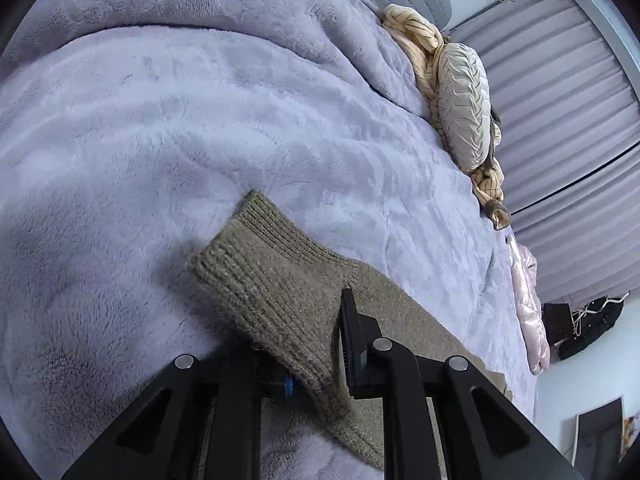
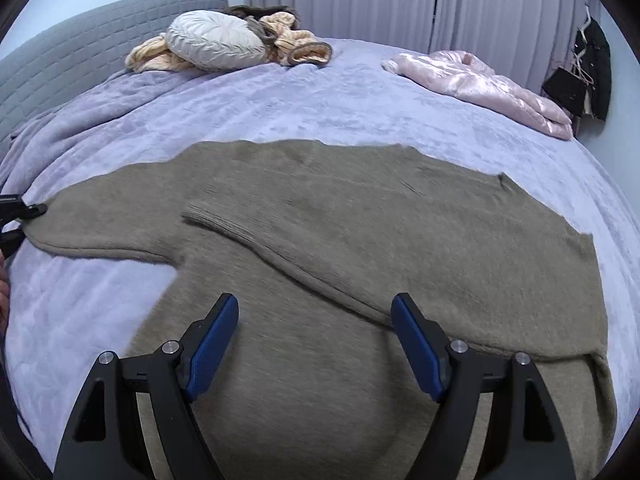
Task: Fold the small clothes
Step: 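Lift the sleeve with the left tool and carry it across the body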
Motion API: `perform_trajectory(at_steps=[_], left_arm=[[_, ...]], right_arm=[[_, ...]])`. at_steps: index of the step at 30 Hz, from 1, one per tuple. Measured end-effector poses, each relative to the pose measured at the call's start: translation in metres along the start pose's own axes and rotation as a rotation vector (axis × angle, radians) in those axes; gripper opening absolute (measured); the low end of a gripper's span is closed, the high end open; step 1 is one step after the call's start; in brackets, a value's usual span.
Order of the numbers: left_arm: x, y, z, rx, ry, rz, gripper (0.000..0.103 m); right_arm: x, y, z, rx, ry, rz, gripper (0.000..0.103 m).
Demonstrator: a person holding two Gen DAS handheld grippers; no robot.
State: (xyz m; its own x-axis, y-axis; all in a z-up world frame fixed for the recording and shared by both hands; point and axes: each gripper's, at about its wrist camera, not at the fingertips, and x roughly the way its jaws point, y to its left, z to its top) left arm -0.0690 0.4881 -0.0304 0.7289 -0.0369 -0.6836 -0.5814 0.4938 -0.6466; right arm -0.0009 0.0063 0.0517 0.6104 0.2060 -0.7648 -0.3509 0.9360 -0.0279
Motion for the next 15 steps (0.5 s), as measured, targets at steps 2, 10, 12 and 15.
perform_trajectory(at_steps=[2, 10, 12, 15], left_arm=[[0.002, 0.0, 0.005, -0.015, 0.006, -0.008, 0.019], [-0.022, -0.028, -0.009, 0.185, -0.133, 0.172, 0.009], [-0.03, -0.038, -0.014, 0.222, -0.161, 0.198, 0.008], [-0.043, -0.051, -0.018, 0.246, -0.18, 0.205, 0.008]], right_arm=[[0.004, 0.021, 0.01, -0.046, -0.008, 0.028, 0.082], [0.032, 0.071, 0.013, -0.12, 0.001, 0.199, 0.082], [0.041, 0.073, 0.008, -0.118, 0.022, 0.195, 0.082], [0.038, 0.071, 0.013, -0.103, 0.013, 0.217, 0.082]])
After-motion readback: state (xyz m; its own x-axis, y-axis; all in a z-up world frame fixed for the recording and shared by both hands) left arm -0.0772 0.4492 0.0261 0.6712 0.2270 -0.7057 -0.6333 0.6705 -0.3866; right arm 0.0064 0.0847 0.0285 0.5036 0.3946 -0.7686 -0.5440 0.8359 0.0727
